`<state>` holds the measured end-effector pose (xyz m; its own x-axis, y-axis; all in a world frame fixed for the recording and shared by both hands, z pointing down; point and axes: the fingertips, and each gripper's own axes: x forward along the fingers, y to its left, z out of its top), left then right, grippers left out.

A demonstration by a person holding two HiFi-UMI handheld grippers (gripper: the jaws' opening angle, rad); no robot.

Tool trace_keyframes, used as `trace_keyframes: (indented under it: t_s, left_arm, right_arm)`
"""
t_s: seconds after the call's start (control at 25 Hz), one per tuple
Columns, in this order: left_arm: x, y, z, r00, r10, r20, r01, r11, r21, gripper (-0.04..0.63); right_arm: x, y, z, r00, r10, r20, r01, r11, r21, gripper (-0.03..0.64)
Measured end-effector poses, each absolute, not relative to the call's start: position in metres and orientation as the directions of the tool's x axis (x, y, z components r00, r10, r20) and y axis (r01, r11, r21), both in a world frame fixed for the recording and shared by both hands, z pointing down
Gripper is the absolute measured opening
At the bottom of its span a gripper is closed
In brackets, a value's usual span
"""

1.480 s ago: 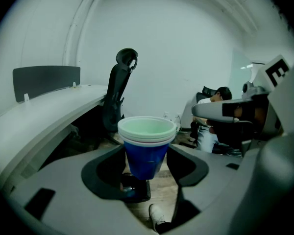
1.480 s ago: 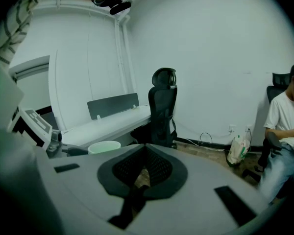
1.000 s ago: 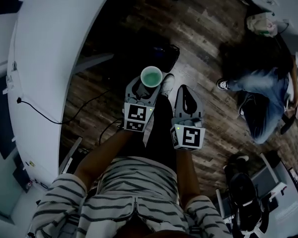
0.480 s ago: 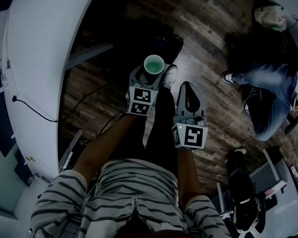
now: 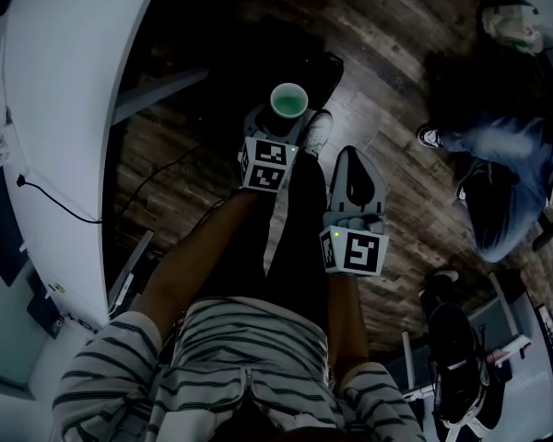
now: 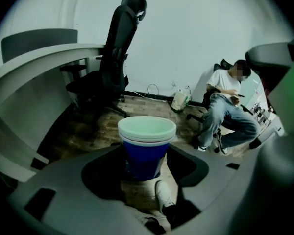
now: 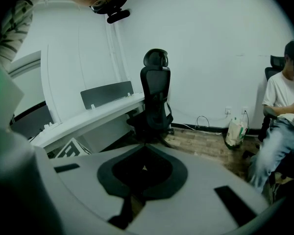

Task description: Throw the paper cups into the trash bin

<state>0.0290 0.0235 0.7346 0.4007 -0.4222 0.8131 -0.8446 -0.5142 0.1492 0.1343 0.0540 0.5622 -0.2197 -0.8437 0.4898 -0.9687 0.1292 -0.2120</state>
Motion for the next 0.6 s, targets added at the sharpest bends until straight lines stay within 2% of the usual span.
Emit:
trace_keyframes:
  t_s: [0.6]
  left_arm:
    - [0.023, 0.002, 0.799, 0.337, -0.379, 0.862, -0.868, -0.480, 0.129, 0.279]
  right_arm:
    - [0.131, 0.058, 0.593, -0.240, -0.820, 0.520, -0.963, 0.135, -0.233, 0.011]
